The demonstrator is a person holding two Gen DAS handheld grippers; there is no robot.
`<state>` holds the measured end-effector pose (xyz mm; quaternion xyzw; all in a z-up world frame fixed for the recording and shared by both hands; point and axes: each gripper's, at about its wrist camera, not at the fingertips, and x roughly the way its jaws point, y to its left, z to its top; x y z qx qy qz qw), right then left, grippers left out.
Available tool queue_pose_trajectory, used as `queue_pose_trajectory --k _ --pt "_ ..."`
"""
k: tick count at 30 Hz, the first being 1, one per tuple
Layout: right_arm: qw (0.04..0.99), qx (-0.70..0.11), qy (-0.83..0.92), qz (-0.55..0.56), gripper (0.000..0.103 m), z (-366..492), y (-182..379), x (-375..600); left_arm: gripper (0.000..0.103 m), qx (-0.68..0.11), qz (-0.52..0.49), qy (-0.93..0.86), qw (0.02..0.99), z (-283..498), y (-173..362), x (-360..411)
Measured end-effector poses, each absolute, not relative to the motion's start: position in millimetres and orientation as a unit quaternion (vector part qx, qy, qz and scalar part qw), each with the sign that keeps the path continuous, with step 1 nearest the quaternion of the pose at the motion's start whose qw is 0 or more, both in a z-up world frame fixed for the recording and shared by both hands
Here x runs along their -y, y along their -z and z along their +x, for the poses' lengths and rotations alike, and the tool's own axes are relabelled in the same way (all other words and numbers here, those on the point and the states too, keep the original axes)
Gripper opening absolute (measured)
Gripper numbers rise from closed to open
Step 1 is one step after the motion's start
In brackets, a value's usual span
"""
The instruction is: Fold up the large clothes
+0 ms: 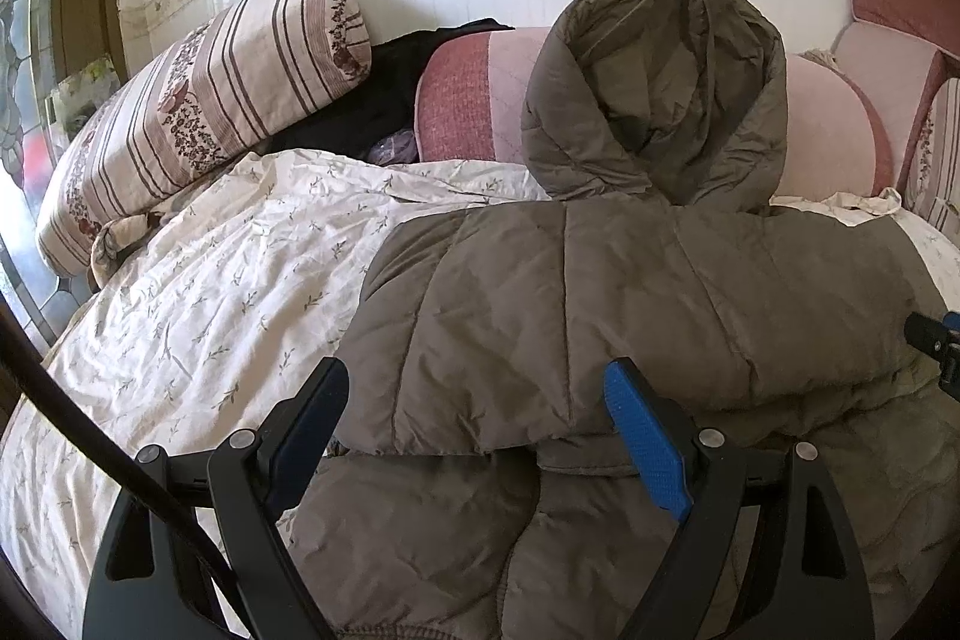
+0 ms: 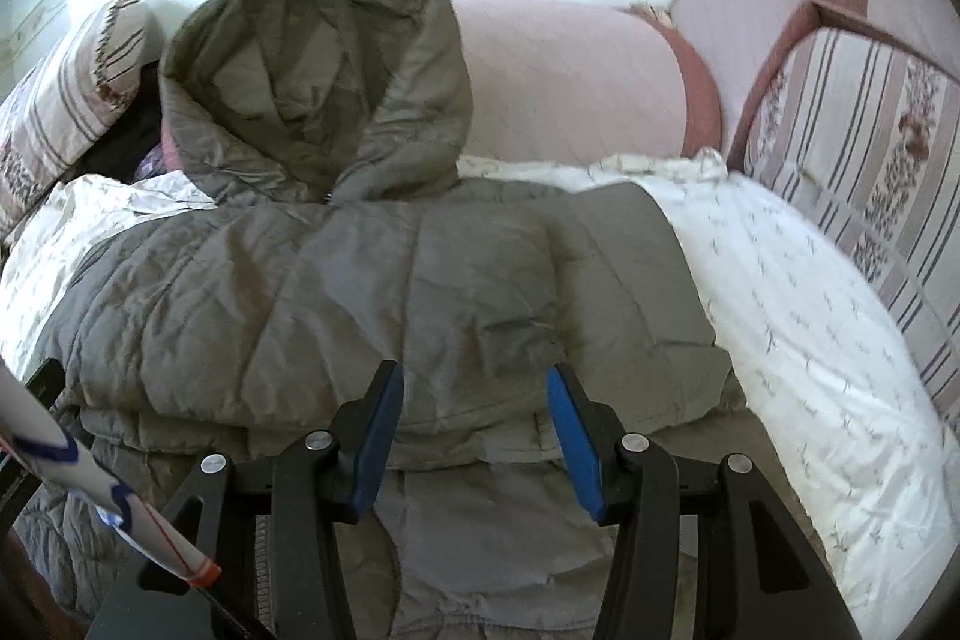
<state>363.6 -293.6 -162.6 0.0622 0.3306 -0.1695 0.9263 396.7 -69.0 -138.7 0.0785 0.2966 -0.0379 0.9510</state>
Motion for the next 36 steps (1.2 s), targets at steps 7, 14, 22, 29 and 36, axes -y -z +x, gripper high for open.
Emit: queue_pose_trajectory --k 7,14,22,29,36 --pt "0.912 -0.374 0.154 0.063 0.055 375.6 186.8 289.9 0.086 -0.314 0.082 0.039 0.945 401.4 145.8 70.1" --pt "0.915 -0.366 0.149 0.082 0.055 371.6 179.6 291.8 0.086 -0.312 0.073 0.034 0.947 401.1 143.7 66.5" --pt "0.930 -0.337 0.123 0.079 0.055 365.0 163.9 277.2 0.086 -0.299 0.068 0.035 0.951 397.6 136.8 64.8" --pt "0.922 -0.352 0.130 0.092 0.055 368.6 171.7 282.1 0.086 -0.296 0.064 0.033 0.953 396.8 134.0 63.5" --pt "0.926 -0.344 0.130 0.087 0.055 366.1 166.8 281.2 0.086 -0.284 0.063 0.033 0.956 393.8 128.9 65.0"
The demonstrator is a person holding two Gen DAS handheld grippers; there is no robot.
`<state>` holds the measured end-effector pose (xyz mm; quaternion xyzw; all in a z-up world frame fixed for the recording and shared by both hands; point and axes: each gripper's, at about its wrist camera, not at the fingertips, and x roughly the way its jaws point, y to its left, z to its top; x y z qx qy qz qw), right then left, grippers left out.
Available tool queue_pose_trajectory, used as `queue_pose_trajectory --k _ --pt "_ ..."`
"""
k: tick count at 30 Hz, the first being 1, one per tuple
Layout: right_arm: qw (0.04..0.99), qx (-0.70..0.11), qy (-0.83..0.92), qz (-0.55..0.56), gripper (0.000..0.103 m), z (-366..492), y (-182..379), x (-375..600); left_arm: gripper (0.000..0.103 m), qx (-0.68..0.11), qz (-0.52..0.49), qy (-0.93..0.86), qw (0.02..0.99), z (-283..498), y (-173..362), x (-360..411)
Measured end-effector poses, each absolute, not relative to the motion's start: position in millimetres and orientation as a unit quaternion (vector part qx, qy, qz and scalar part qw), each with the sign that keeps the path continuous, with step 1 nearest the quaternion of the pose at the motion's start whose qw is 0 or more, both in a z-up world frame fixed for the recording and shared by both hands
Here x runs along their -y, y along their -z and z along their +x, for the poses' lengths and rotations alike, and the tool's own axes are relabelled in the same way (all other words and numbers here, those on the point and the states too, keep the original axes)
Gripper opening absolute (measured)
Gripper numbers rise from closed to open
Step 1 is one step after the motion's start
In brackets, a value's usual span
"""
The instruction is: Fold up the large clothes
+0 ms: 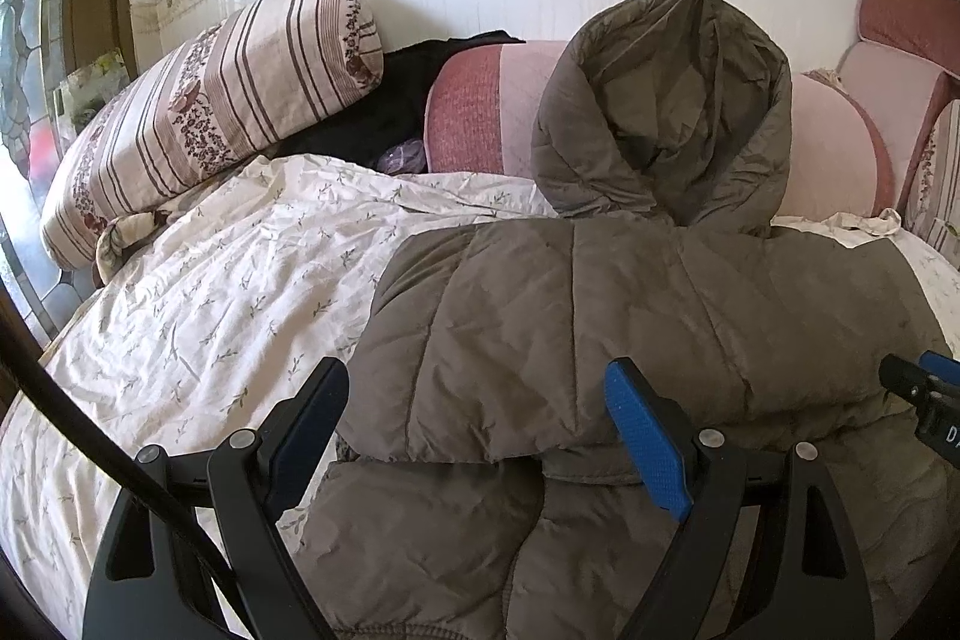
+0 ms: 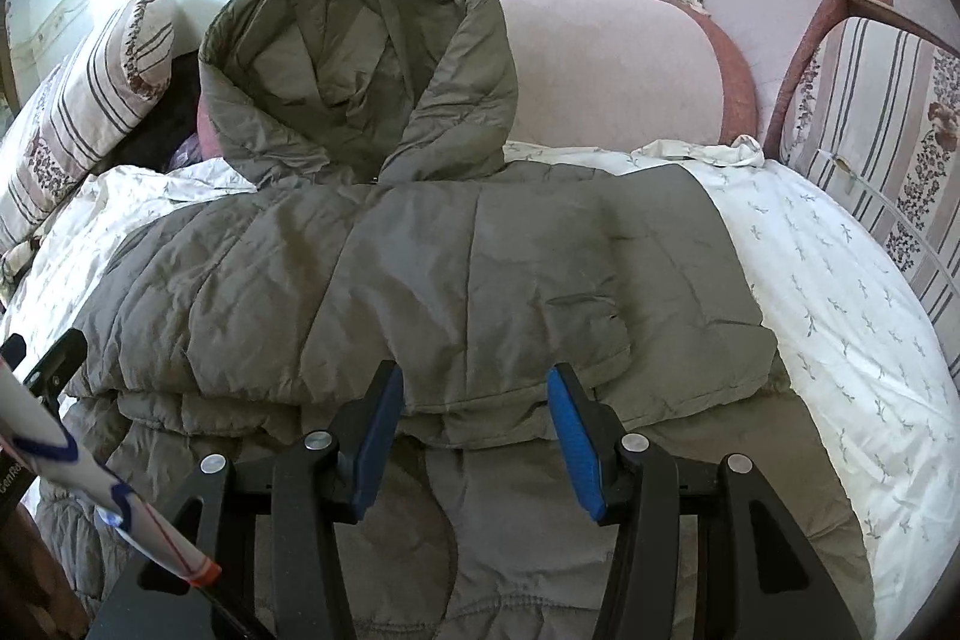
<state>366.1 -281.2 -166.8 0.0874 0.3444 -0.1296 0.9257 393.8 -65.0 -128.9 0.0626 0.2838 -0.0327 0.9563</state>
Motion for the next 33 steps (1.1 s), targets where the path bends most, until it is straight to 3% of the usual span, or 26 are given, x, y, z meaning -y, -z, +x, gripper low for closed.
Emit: queue_pose_trajectory --k 15,21,29,33 --pt "0.915 -0.372 0.119 0.102 0.055 371.8 179.6 282.6 0.086 -0.259 0.100 0.048 0.960 379.8 125.6 85.4" --pt "0.899 -0.399 0.128 0.127 0.055 375.3 190.5 295.9 0.086 -0.296 0.108 0.049 0.948 388.8 138.4 86.1" --pt "0.908 -0.360 0.158 0.142 0.055 363.8 170.6 318.3 0.086 -0.324 0.066 0.025 0.944 403.0 140.7 63.2" --pt "0.888 -0.391 0.172 0.170 0.055 369.1 188.3 336.1 0.087 -0.362 0.045 0.014 0.931 415.5 152.4 52.3"
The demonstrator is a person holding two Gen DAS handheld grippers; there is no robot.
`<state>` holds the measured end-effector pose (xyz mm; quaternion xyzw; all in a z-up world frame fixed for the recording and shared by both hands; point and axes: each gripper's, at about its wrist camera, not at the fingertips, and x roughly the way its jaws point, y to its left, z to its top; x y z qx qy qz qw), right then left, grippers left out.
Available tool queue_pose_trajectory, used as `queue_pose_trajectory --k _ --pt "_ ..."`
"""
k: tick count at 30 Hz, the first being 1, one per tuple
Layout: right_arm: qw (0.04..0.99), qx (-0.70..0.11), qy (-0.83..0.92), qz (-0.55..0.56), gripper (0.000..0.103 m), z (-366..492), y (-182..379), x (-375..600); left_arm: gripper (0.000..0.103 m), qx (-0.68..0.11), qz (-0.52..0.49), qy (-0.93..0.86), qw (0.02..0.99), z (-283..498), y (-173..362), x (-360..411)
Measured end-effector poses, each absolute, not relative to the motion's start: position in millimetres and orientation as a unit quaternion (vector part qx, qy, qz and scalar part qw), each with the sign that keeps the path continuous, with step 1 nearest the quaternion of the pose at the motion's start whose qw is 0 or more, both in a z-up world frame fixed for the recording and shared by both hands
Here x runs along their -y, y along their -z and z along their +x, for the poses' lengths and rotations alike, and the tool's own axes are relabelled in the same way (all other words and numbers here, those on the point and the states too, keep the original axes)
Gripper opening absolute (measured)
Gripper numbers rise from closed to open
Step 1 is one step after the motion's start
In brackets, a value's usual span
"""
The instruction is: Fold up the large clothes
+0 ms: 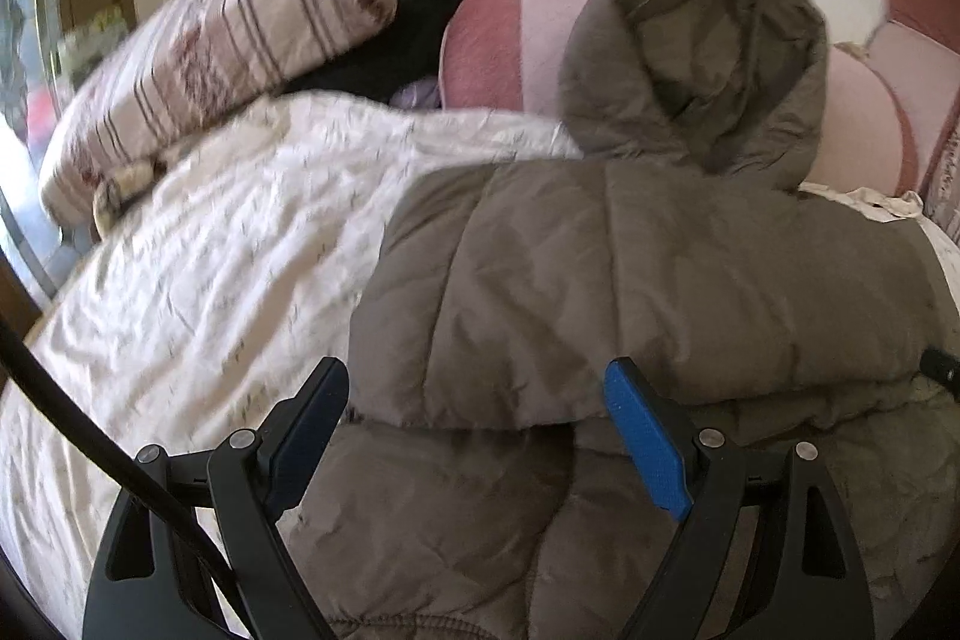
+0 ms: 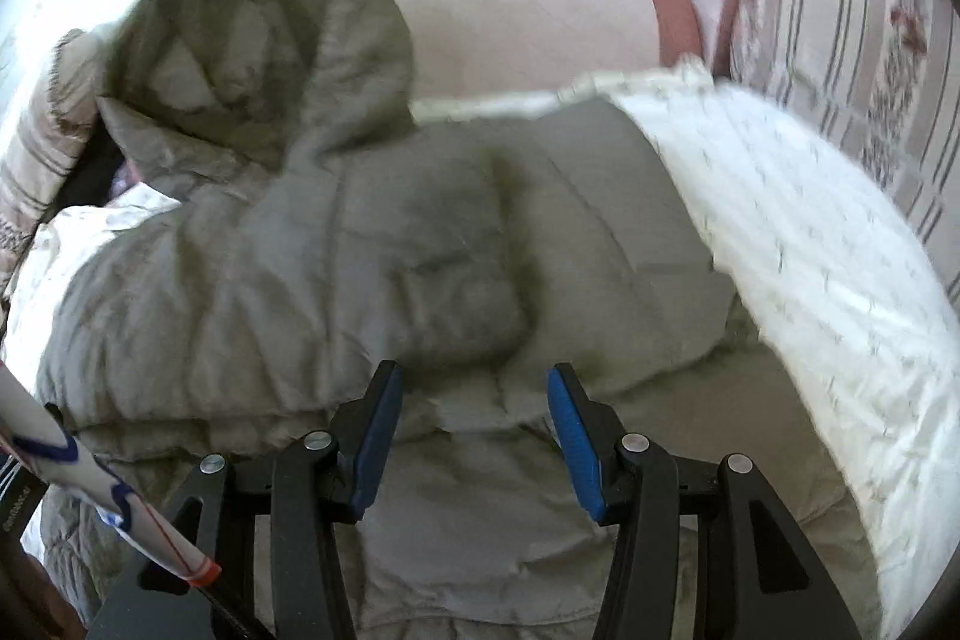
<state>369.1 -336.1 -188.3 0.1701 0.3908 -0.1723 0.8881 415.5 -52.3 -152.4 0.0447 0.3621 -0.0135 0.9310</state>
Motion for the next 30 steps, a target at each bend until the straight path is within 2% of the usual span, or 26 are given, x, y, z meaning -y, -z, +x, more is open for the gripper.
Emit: queue_pose_trajectory --k 3,10,19,30 --pt "0.876 -0.415 0.167 0.180 0.055 373.6 198.8 338.9 0.086 -0.374 0.026 0.018 0.927 417.7 154.1 46.6" --pt "0.892 -0.374 0.170 0.188 0.055 361.6 179.0 339.3 0.086 -0.338 0.007 0.015 0.941 408.9 137.9 40.9" --pt "0.877 -0.399 0.170 0.205 0.055 364.3 187.2 346.2 0.086 -0.386 0.006 0.007 0.923 421.7 154.5 37.2" --pt "0.889 -0.381 0.164 0.197 0.056 347.0 166.7 338.0 0.086 -0.367 -0.011 0.017 0.930 405.3 135.2 38.1"
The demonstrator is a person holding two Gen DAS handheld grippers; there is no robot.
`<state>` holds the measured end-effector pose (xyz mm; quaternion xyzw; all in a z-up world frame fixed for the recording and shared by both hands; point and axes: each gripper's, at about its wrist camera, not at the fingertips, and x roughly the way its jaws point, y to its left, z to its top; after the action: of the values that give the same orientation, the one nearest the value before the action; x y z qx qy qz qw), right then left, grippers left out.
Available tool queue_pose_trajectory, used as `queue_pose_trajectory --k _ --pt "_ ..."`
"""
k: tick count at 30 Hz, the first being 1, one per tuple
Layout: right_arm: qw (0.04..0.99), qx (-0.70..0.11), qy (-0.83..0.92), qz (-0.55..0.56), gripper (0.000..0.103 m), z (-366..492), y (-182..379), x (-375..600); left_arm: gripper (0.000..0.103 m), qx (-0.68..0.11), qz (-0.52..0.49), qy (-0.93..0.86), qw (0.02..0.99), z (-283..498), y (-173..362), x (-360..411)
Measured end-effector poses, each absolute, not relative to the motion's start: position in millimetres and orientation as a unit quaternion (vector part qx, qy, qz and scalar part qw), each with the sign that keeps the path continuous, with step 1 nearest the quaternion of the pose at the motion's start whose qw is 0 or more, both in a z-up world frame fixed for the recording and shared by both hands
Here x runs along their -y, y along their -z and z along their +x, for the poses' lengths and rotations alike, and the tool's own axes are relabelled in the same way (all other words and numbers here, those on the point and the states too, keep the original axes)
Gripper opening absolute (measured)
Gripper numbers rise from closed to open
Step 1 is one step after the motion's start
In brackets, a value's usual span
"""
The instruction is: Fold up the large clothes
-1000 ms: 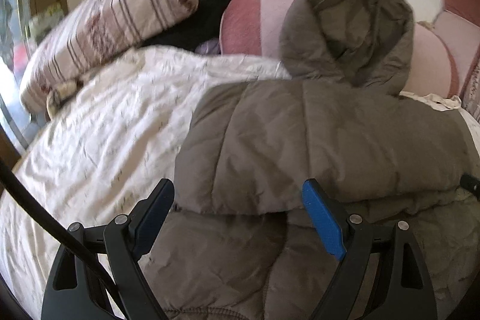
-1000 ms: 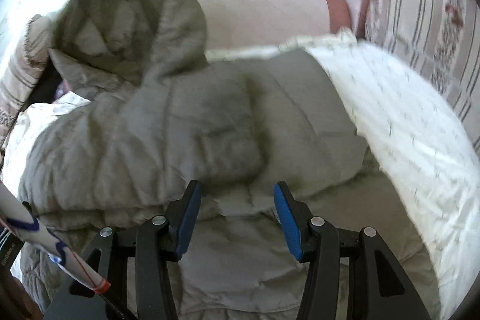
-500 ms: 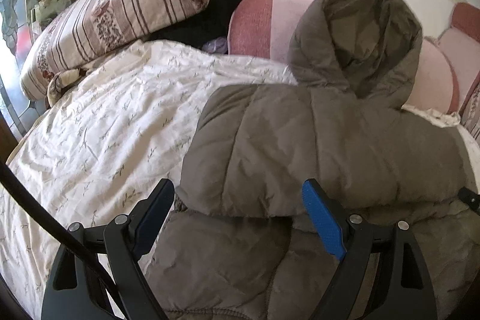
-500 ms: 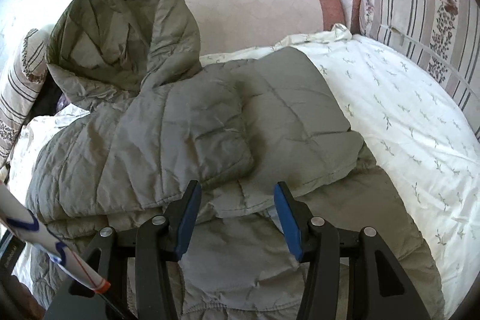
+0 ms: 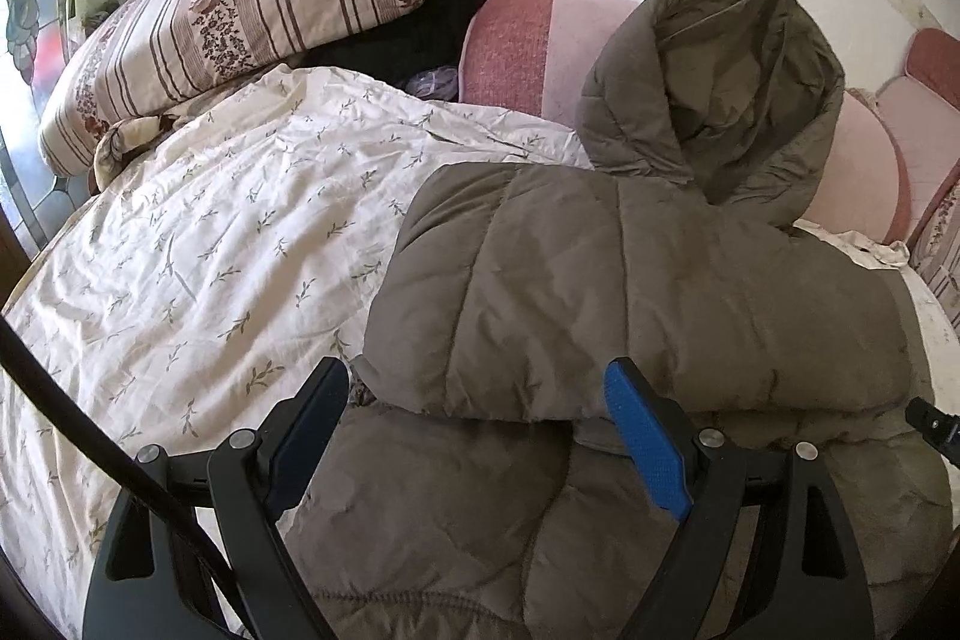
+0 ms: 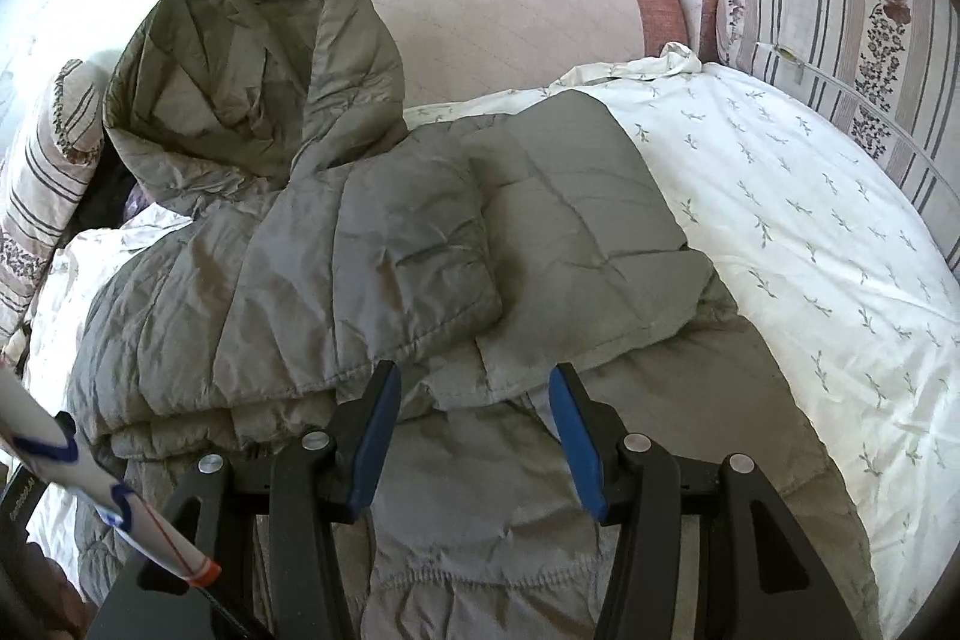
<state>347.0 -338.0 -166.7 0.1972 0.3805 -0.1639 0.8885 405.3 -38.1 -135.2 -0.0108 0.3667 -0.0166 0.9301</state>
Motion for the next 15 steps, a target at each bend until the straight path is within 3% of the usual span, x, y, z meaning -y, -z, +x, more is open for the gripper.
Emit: queue_pose_trajectory --k 15 --pt "0.895 -0.378 0.154 0.180 0.056 315.2 151.7 335.2 0.086 -0.343 0.013 0.047 0.938 370.2 112.0 77.1"
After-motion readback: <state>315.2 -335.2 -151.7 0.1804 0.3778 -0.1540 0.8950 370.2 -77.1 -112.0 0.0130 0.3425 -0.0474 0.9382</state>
